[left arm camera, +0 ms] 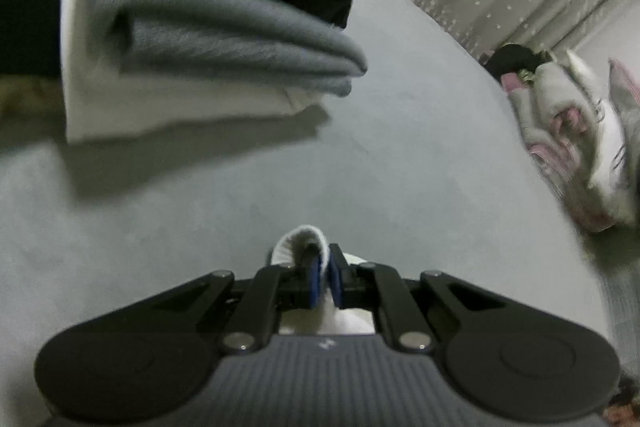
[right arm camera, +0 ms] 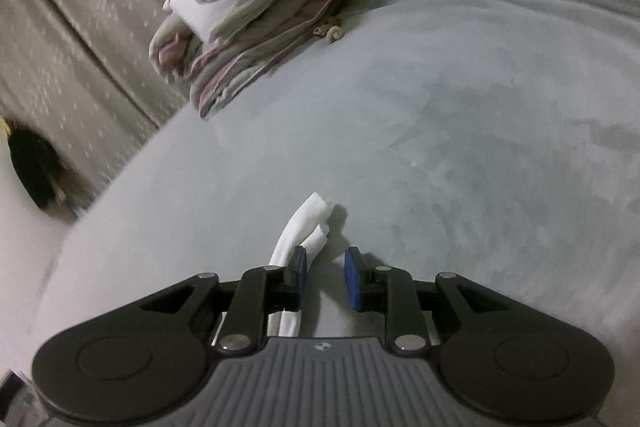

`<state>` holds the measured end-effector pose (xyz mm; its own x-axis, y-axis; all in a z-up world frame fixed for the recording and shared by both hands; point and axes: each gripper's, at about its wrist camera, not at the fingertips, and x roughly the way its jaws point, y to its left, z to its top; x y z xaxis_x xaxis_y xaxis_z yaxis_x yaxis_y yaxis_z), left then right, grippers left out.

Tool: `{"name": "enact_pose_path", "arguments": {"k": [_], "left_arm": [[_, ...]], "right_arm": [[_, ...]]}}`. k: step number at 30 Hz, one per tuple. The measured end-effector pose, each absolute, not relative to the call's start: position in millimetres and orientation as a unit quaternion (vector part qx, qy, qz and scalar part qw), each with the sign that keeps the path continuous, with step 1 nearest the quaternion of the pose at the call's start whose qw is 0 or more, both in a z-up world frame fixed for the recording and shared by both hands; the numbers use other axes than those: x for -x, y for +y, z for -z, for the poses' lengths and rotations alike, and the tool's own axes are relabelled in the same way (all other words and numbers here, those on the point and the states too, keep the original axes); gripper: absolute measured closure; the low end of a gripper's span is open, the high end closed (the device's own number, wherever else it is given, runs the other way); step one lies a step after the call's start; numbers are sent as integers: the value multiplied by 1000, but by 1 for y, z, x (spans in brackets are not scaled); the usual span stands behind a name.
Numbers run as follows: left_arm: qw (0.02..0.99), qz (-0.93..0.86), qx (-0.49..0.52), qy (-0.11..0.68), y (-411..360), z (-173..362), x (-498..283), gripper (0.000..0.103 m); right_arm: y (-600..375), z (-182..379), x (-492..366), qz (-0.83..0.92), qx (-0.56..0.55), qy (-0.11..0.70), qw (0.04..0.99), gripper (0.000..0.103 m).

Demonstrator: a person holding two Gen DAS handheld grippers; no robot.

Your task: Fold clothes

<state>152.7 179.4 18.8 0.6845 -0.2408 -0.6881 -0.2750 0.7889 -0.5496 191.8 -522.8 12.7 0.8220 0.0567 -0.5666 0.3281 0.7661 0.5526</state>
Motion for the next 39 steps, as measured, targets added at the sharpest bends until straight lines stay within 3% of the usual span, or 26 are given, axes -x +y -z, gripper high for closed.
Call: {"name": "enact_pose_path", "arguments": {"k": [6, 9, 20, 28, 34, 35, 37, 39], "left_arm": [[858, -2, 316, 404, 178, -16, -156, 97], [866, -7, 295, 404, 172, -18, -157, 97], [869, -18, 289, 401, 175, -23, -154, 97], [871, -15, 284, 400, 175, -28, -152, 97], [873, -14, 269, 407, 172, -27, -154, 97], [874, -13, 266, 407, 171, -27, -153, 97], [875, -13, 260, 408, 170, -28, -153, 97], [876, -11, 255, 409, 169, -28, -153, 97]], "right_arm": [[-524, -7, -193, 50, -367, 277, 887, 80], [-513, -11, -196, 63, -326, 282, 900, 98], [-503, -66, -166, 145, -244, 257, 924, 99], [-522, -64, -133, 241, -204, 285, 905, 99], [-517, -52, -150, 179, -171, 315, 916, 98], [-515, -53, -154, 178, -163, 309, 920, 93], [-514, -52, -164, 169, -157, 299, 926, 67], [-514, -46, -176, 156, -144, 299, 930, 60]]}}
